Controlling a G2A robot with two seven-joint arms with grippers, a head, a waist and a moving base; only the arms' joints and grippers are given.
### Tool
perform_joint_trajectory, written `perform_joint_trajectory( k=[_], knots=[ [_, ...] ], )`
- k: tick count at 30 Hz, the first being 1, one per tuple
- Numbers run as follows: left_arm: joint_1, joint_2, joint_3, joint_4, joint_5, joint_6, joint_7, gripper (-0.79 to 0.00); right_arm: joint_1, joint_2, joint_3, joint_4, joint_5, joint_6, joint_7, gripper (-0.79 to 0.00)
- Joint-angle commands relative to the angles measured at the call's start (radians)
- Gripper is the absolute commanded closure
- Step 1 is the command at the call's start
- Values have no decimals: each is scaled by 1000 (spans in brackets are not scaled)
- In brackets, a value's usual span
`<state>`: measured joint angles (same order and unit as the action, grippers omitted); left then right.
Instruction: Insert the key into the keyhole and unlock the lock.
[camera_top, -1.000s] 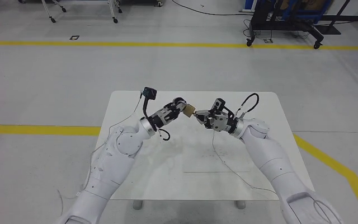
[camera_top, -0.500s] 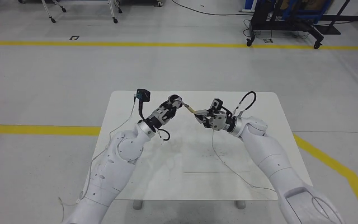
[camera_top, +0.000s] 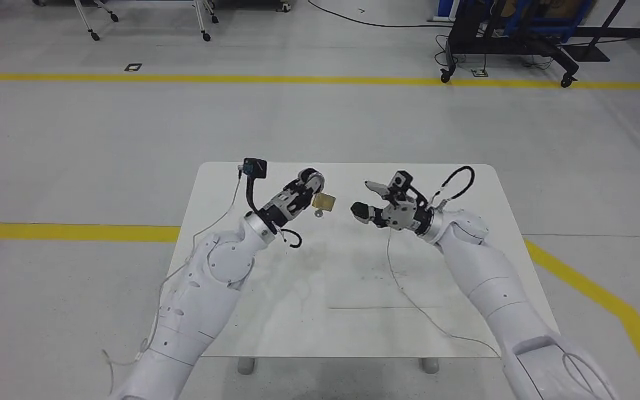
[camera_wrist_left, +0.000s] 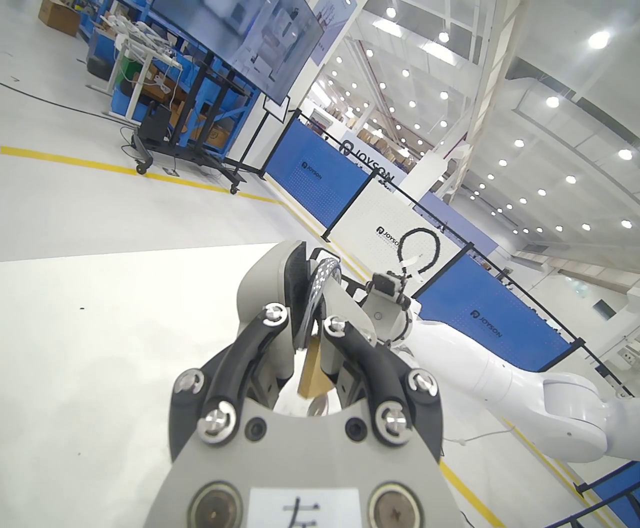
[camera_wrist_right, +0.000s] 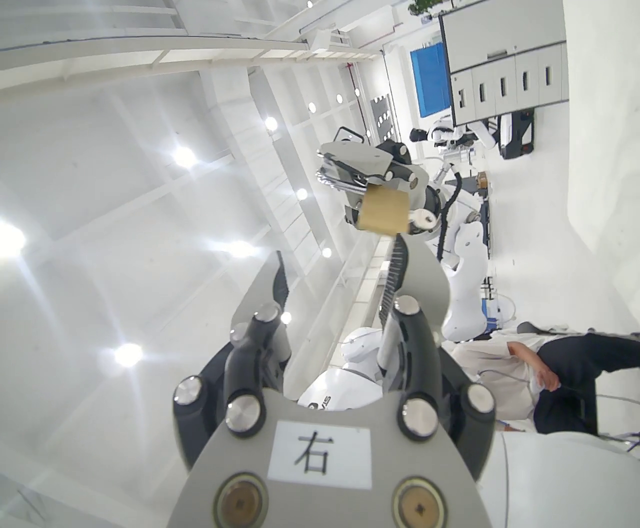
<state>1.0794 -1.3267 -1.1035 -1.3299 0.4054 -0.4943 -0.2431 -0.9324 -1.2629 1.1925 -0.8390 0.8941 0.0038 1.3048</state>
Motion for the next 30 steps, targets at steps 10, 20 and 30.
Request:
perform_joint_trajectory(
  k=[10, 20, 30],
  knots=[
    [-63, -6, 84, 27, 49, 81, -241, 0, -334, 61, 242, -384, -84, -344, -235, -785],
    [-180, -32, 221, 110, 102, 160, -485, 0, -501, 73, 344, -563, -142, -432, -422, -785],
    [-261, -75, 360, 213, 120, 191, -608, 0, -501, 73, 344, -563, -142, -432, -422, -785]
  ],
)
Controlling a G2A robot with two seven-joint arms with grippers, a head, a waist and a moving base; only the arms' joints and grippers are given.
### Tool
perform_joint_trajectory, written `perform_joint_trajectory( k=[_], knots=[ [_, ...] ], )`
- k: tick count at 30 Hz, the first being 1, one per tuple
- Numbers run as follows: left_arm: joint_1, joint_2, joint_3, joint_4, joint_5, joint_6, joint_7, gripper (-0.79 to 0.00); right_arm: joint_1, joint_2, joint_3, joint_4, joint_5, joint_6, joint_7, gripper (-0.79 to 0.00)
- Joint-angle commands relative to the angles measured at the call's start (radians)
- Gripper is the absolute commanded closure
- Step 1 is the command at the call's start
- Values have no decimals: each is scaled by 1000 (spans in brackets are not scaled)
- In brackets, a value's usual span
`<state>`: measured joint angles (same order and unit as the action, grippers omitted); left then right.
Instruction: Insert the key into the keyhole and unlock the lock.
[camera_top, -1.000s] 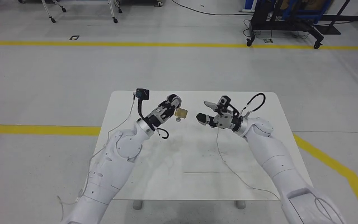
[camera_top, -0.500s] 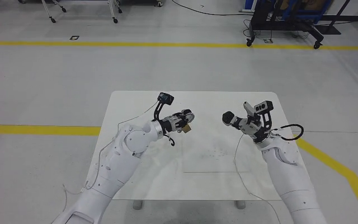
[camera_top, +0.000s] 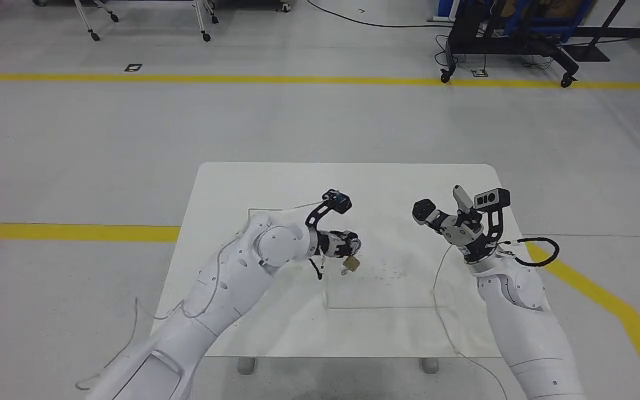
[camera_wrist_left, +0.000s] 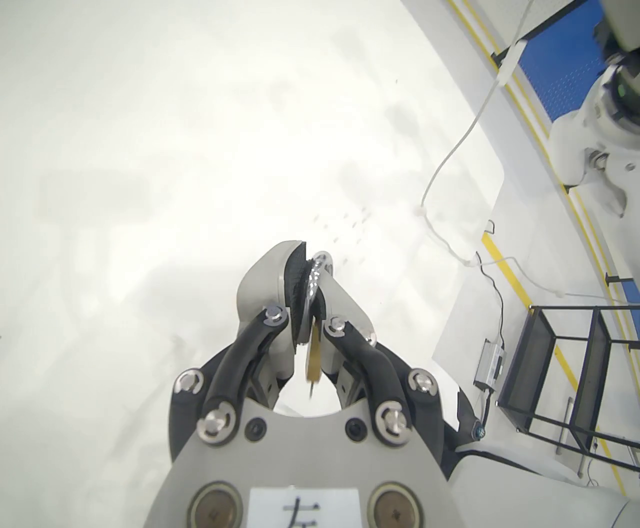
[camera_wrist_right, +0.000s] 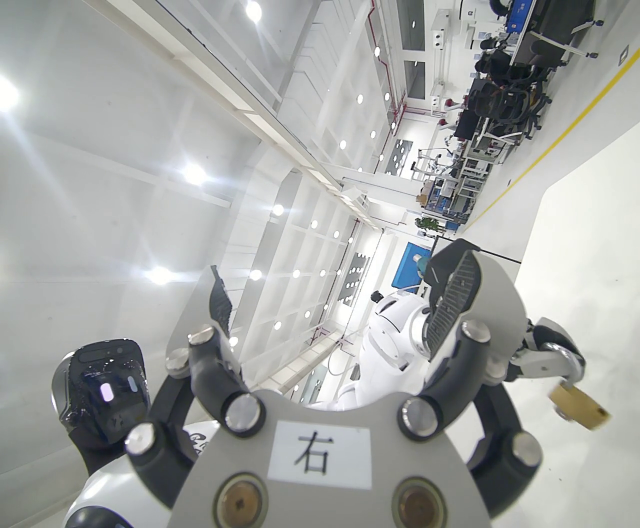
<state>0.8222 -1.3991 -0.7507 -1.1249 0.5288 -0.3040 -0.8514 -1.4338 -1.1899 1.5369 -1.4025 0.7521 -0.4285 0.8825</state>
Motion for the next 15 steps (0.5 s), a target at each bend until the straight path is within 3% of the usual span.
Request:
perform_joint_trajectory(
  k=[1, 3, 4, 15],
  knots=[
    [-11, -7, 13, 16, -7, -1, -2, 0, 0, 0, 0, 0, 0, 0, 0, -785],
    [-21, -12, 22, 29, -13, -2, -6, -249, 0, 0, 0, 0, 0, 0, 0, -785],
    [-27, -14, 24, 34, -15, -4, -10, -785, 0, 0, 0, 0, 0, 0, 0, -785],
    [-28, -8, 9, 4, 5, -4, -27, -785, 0, 0, 0, 0, 0, 0, 0, -785]
  ],
)
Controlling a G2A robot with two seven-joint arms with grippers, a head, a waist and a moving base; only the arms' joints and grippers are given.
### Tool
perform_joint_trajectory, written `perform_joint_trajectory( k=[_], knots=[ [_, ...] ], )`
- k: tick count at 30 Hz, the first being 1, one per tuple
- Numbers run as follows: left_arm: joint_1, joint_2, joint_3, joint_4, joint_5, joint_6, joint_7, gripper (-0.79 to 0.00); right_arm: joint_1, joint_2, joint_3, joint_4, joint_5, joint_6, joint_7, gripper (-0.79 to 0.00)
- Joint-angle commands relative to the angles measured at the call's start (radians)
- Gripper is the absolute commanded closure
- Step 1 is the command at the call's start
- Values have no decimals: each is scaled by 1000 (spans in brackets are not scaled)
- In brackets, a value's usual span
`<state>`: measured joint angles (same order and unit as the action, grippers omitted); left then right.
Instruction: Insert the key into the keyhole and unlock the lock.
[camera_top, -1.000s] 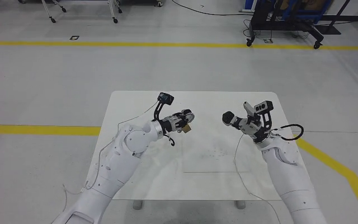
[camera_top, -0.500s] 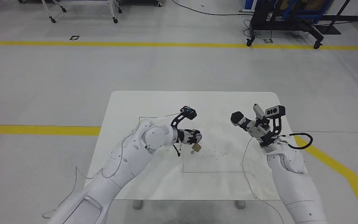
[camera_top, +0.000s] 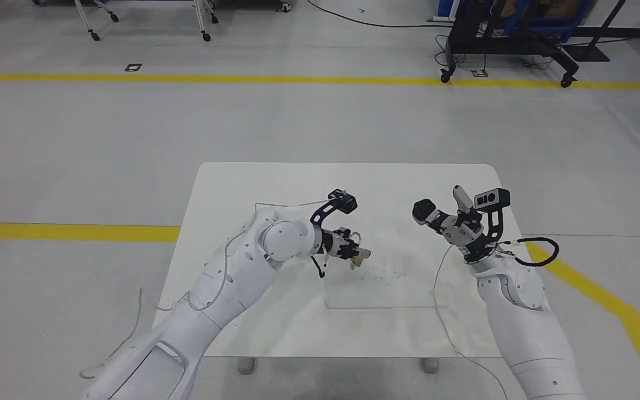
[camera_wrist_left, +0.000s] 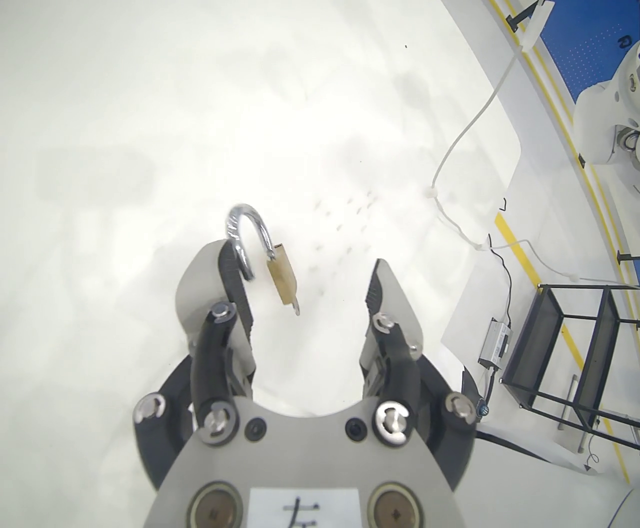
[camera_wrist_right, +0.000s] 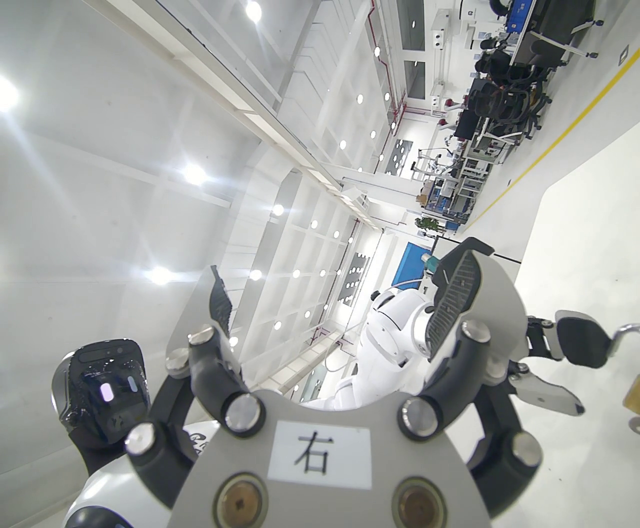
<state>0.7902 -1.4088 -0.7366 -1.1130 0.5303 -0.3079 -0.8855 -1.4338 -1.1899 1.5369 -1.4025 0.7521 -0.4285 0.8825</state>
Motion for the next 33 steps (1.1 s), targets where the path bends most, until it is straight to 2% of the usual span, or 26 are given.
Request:
perform_joint_trajectory(
  k=[1, 6, 10, 20, 30, 33],
  knots=[
    [10, 5, -14, -21, 5, 0, 16, -785, 0, 0, 0, 0, 0, 0, 0, -785],
    [56, 30, -78, -101, 13, 6, 45, -785, 0, 0, 0, 0, 0, 0, 0, -785],
    [118, 56, -172, -190, -2, 51, 100, -785, 0, 0, 0, 0, 0, 0, 0, -785],
    [355, 127, -436, -595, -23, 127, 87, -785, 0, 0, 0, 0, 0, 0, 0, -785],
    [358, 127, -437, -596, -11, 132, 102, -785, 1, 0, 2, -4, -11, -6, -17, -785],
    [376, 129, -435, -614, 132, 205, 208, -785, -11, -5, 12, -15, -106, -139, -146, -785]
  ],
)
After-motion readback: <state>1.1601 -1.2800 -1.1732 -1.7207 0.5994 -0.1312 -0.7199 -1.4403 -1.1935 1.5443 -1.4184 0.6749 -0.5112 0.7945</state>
